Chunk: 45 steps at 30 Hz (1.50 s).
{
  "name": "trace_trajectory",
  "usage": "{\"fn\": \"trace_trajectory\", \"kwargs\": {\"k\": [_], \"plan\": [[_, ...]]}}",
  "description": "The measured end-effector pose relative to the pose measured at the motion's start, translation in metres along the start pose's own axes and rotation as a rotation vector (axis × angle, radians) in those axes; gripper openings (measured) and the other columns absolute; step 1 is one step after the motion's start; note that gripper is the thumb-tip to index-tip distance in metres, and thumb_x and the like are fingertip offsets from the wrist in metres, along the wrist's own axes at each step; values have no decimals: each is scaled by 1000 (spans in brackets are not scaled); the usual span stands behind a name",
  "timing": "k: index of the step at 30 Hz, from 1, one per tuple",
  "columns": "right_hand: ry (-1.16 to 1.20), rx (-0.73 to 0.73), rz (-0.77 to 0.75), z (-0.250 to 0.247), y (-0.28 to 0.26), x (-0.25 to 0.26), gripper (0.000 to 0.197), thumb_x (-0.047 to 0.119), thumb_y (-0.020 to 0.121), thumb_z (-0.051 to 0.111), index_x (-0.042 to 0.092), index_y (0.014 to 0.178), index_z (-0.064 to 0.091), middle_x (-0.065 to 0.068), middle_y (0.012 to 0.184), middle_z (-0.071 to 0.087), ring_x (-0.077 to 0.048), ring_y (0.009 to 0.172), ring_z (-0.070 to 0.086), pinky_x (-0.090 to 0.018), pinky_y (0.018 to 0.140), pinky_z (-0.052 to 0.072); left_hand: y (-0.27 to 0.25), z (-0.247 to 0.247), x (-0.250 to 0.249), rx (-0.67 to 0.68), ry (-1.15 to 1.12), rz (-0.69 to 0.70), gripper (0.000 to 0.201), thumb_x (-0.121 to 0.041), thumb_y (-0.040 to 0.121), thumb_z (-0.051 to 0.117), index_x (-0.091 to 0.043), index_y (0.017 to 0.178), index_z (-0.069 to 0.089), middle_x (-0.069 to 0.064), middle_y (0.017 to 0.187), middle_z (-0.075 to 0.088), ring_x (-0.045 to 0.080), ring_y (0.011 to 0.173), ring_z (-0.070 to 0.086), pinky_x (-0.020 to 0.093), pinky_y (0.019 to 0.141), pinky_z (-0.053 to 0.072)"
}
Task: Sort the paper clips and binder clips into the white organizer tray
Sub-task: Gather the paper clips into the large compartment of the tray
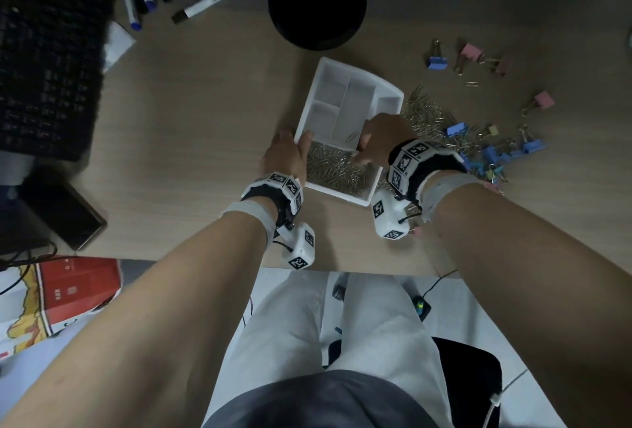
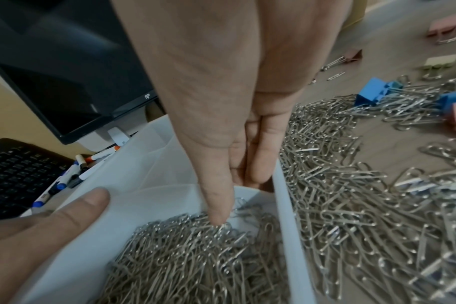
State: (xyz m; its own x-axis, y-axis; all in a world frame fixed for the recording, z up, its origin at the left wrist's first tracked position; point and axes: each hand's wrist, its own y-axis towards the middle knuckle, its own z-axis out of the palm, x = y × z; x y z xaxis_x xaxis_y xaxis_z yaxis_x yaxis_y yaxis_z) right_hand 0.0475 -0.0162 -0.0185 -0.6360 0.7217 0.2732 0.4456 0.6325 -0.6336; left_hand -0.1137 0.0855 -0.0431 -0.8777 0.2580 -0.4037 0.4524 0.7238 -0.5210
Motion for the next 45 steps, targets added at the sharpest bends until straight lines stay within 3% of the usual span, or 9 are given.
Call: {"fn": "trace_trajectory", "kwargs": {"k": [4,10,14,19,24,30,36,42,45], "plan": [[141,-86,-56,-4,-14,-6,16,25,68,88,18,79,77,4,84,68,-18,89,66,-33,87,54,1,2,1,1,-3,-13,71,-63,95,23,-8,136,39,15,132,52,39,113,56,48,94,46],[360,-78,-105,6,-40,2,14,22,70,87,19,77,75,10,80,69,-9,79,67,-34,84,56,3,1,4,12,-18,-13,69,-63,95,24,-8,134,41,16,132,52,40,113,55,48,95,45],[310,-96,-110,14,-48,10,31,54,73,79,32,94,71,17,85,71,-5,82,67,-30,78,55,6,0,4,36,-21,0,70,-63,94,23,-7,132,41,17,131,52,42,111,56,51,94,45],[-104,-192,-125,2,-24,13,44,41,93,57,31,135,55,7,134,62,-22,114,64,-38,94,54,11,0,8,68,-21,-2,70,-63,95,24,-6,131,43,18,129,53,41,108,57,50,92,46],[-477,-40,-97,4,-10,33,25,24,89,65,21,114,67,0,99,70,-29,92,69,-39,74,56,12,4,10,46,-29,5,70,-65,93,25,-8,127,48,17,122,57,40,104,59,49,89,48],[-472,-29,-125,4,-6,35,16,16,89,64,20,103,69,-3,87,69,-28,82,66,-36,68,54,13,4,10,41,-48,2,69,-63,94,27,-7,126,49,17,122,57,40,105,58,49,89,47],[-107,47,-98,10,-1,29,44,20,80,80,19,120,60,-3,112,67,-27,101,65,-38,86,55,14,5,9,47,-69,-6,65,-61,95,30,-7,127,48,16,124,56,39,108,57,48,92,46],[253,-156,-96,3,-17,19,13,29,79,80,30,82,68,13,90,68,-11,88,64,-31,82,54,12,5,8,22,-88,-9,63,-61,95,31,-7,125,47,16,123,57,39,107,58,49,93,46],[287,-69,-152,2,-31,15,12,38,75,83,31,78,73,17,82,69,2,77,62,-28,79,54,8,5,6,-8,-63,-16,64,-60,96,31,-7,128,48,16,125,56,39,109,57,46,93,46]]}}
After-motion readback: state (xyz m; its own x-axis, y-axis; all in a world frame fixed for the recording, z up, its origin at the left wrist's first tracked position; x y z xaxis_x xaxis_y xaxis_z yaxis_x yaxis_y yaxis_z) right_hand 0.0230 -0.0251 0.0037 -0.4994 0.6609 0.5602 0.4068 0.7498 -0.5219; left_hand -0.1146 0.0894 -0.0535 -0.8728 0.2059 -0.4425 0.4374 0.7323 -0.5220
